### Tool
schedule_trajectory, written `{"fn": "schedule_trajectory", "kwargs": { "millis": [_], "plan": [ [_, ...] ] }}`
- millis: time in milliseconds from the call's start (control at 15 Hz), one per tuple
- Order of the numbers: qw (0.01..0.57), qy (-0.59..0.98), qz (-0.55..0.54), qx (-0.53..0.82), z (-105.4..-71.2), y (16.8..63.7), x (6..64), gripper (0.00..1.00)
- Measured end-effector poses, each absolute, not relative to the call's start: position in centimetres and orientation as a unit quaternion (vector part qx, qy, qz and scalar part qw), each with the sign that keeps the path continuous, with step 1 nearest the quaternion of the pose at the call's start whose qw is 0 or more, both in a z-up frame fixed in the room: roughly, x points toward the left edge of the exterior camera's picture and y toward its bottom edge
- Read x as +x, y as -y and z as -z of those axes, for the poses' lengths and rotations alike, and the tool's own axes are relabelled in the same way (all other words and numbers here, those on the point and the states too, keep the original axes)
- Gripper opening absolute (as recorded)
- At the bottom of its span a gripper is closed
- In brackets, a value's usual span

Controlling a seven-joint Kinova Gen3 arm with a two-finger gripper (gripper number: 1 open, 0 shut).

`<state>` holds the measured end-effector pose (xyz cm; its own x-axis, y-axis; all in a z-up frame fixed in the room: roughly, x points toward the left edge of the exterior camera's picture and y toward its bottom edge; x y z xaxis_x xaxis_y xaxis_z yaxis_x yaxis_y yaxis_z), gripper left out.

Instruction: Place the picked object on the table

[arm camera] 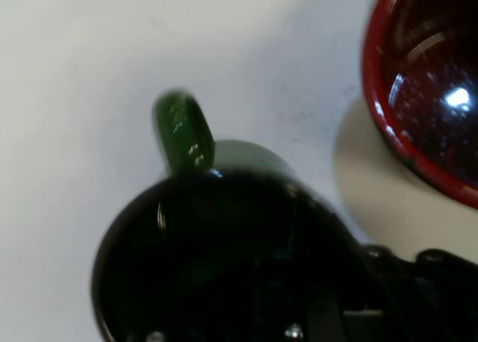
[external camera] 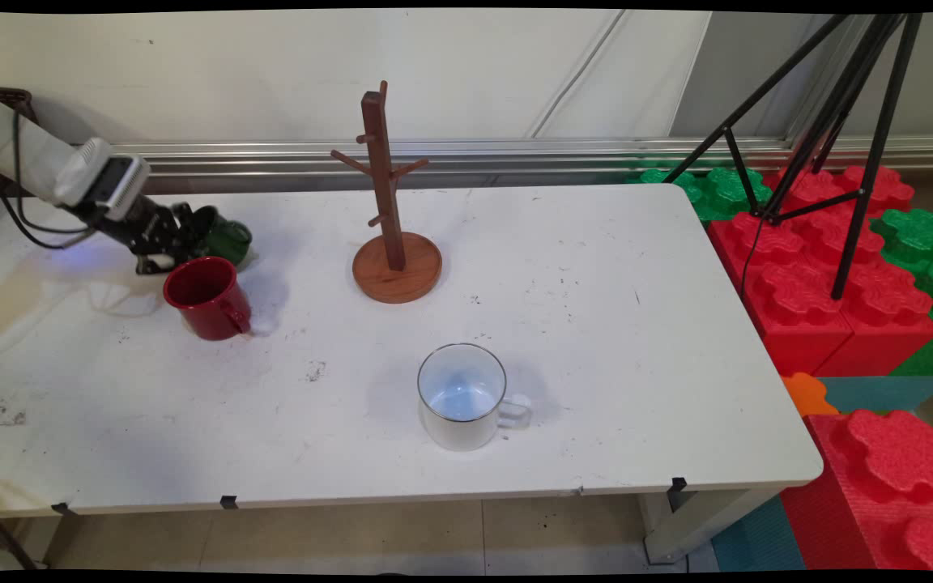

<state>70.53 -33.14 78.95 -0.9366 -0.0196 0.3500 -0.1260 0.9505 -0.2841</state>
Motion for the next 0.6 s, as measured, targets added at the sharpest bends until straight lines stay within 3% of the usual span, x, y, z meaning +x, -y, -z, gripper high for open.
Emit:
{"fn": "schedule_trajectory", "kwargs": {
  "millis": [67, 600],
  "plan": [
    [0.175, 0.972, -0.152, 0.037, -78.8, 33.2, 70.4, 1.00],
    [0.182, 0.971, -0.155, 0.027, -79.0, 34.3, 69.4, 1.00]
  ]
}}
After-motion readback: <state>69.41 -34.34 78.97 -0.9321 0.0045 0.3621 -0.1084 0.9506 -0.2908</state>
